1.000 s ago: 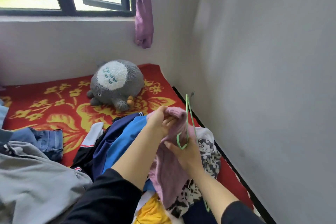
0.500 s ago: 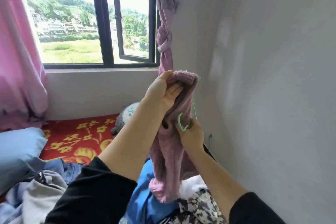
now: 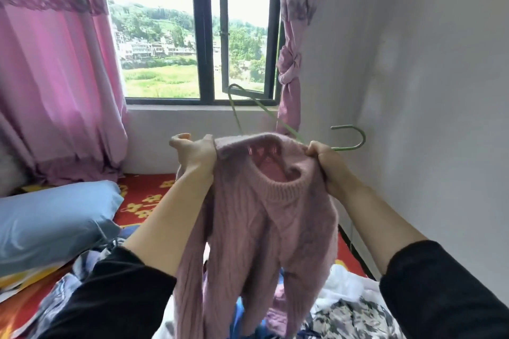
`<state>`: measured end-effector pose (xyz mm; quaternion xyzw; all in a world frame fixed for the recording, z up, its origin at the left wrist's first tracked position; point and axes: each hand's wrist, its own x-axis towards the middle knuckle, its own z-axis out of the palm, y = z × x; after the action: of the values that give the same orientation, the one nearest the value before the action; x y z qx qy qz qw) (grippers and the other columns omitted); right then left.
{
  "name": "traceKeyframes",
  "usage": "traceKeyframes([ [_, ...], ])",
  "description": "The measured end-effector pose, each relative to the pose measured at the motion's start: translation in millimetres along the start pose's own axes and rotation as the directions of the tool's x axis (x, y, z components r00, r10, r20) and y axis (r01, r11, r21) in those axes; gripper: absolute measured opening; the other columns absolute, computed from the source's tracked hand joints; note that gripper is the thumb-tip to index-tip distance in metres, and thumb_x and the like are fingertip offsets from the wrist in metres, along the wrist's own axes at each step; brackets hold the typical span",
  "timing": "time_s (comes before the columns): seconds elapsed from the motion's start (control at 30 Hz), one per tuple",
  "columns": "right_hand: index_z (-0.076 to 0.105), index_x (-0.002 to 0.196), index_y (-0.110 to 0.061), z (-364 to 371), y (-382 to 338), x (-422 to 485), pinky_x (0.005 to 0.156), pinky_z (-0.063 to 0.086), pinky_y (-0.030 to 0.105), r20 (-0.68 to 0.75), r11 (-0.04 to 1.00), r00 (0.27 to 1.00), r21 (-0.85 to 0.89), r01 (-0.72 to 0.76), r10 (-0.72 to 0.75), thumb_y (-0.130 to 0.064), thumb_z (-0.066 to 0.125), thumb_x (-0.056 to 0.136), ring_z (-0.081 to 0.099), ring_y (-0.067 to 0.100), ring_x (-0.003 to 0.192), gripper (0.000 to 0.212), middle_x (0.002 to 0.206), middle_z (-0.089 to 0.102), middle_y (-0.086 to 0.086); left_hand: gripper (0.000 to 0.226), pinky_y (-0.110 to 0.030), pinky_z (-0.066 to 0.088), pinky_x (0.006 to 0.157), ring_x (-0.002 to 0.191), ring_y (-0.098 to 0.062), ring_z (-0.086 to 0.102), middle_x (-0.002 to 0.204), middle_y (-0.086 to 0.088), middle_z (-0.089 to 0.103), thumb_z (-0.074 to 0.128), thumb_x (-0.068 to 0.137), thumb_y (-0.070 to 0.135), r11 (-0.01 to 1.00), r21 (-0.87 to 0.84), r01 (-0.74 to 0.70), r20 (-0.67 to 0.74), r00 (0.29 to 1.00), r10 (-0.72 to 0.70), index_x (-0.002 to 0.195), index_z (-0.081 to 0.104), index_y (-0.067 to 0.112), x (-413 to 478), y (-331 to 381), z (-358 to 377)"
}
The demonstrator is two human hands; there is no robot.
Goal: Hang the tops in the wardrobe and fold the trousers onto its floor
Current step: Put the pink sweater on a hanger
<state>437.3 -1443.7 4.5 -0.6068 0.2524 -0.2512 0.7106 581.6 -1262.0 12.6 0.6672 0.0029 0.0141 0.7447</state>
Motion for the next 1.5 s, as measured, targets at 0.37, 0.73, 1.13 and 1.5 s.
traceKeyframes([
  [0.37,0.061,0.072,-0.005,-9.0,51.0,12.0,0.064,0.048,0.032,0.046,0.981,0.983,-0.079,-0.175,0.179,-0.007,0.045,0.072,0.057,0.022,0.063,0.016,0.072,0.059,0.011,0.031,-0.025,0.057,0.074,0.088,-0.018,0.071,0.101,-0.012,0.073,0.08,0.072,0.008,0.954,0.295,0.045,0.724,0.641,-0.254,0.101,0.073,0.0,-3.0,-78.1,-22.9],
  [0.73,0.064,0.067,-0.011,-43.6,64.6,30.5,0.038,0.026,0.02,-0.103,0.943,0.992,-0.314,-0.107,0.078,-0.034,0.053,0.092,0.037,0.01,0.044,0.035,0.058,0.05,0.001,0.019,-0.023,0.051,0.05,0.055,-0.013,0.061,0.07,0.002,0.064,0.066,0.083,0.037,0.869,0.489,-0.068,0.572,0.777,-0.262,0.078,0.064,0.019,-10.4,-76.5,16.8],
  [1.13,0.065,0.073,-0.007,-31.6,25.9,22.8,0.034,0.017,0.018,-0.147,0.968,0.982,0.203,0.147,-0.118,-0.029,0.041,0.098,0.023,0.006,0.04,0.041,0.046,0.027,-0.008,0.039,-0.038,0.056,0.066,0.063,-0.023,0.064,0.065,-0.004,0.064,0.061,0.081,0.049,0.798,0.602,0.021,0.391,0.864,-0.317,0.073,0.065,0.011,-8.3,-135.2,19.6],
  [1.5,0.064,0.071,-0.008,9.8,-19.5,19.3,0.032,0.017,0.018,-0.114,0.932,0.986,0.329,0.151,-0.119,-0.027,0.041,0.098,0.02,0.005,0.036,0.04,0.045,0.024,-0.009,0.035,-0.033,0.052,0.08,0.076,-0.021,0.063,0.08,-0.005,0.067,0.061,0.086,0.047,0.836,0.53,0.143,0.36,0.854,-0.375,0.08,0.065,0.012,-8.3,-149.9,18.9],
])
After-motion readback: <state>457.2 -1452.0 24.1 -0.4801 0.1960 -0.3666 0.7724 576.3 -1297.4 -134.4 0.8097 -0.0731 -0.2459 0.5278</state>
